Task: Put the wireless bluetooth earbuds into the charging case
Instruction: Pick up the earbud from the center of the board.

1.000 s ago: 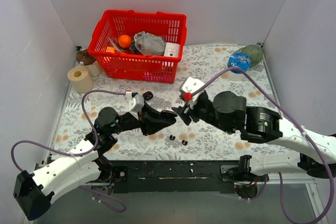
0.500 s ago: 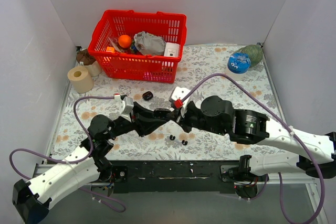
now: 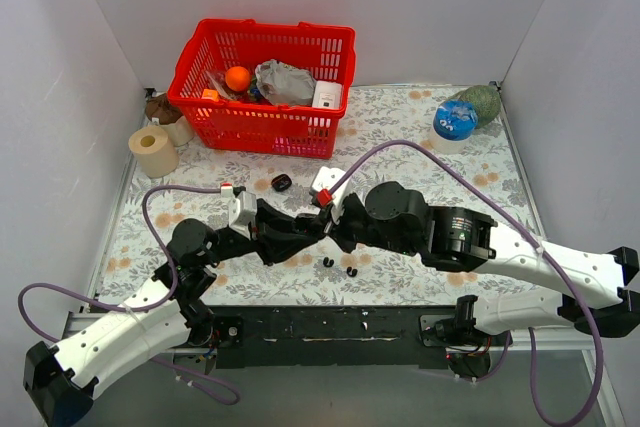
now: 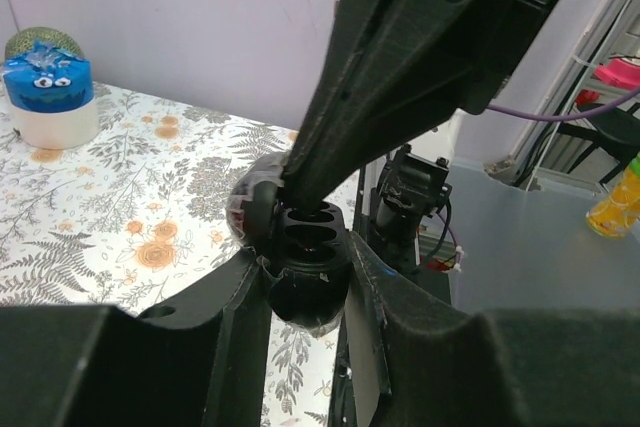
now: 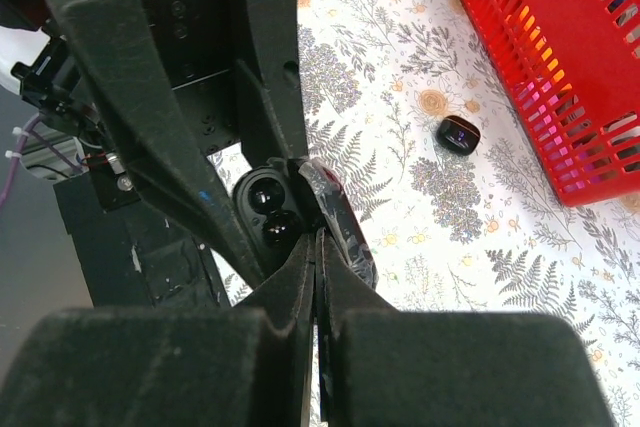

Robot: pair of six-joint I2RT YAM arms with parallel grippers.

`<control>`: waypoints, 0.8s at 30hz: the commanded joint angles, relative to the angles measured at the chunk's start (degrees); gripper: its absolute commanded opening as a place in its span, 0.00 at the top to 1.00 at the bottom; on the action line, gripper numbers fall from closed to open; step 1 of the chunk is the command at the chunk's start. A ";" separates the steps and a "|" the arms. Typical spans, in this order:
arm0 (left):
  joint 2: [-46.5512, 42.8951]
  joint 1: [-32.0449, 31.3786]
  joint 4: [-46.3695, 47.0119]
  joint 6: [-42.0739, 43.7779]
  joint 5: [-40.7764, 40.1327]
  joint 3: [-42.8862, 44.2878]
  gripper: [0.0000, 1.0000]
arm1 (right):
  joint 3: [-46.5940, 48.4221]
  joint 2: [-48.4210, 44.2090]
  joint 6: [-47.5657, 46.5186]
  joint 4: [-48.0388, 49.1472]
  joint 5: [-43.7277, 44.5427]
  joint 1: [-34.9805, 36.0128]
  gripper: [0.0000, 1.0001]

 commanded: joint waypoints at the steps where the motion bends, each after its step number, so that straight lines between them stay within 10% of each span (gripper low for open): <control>1: -1.27 0.24 1.89 2.87 3.41 0.01 1.00 | 3.15 0.31 2.04 0.91 1.51 -1.18 0.99; 12: -4.61 0.24 -1.00 3.93 -3.94 -1.13 1.00 | -0.45 -4.07 1.70 4.68 -6.30 -3.73 0.98; 13: -5.05 0.24 -2.05 3.58 -6.49 -1.31 1.00 | -1.41 -5.13 2.13 5.99 -6.05 -3.73 0.75; 16: -7.16 0.24 -3.72 3.40 -13.53 -2.45 1.00 | -6.86 -11.53 3.80 8.28 -2.45 -3.73 0.50; 24: -14.10 0.24 -7.94 2.70 -23.39 -3.86 1.00 | -27.67 -13.06 17.07 7.49 6.63 -3.91 0.53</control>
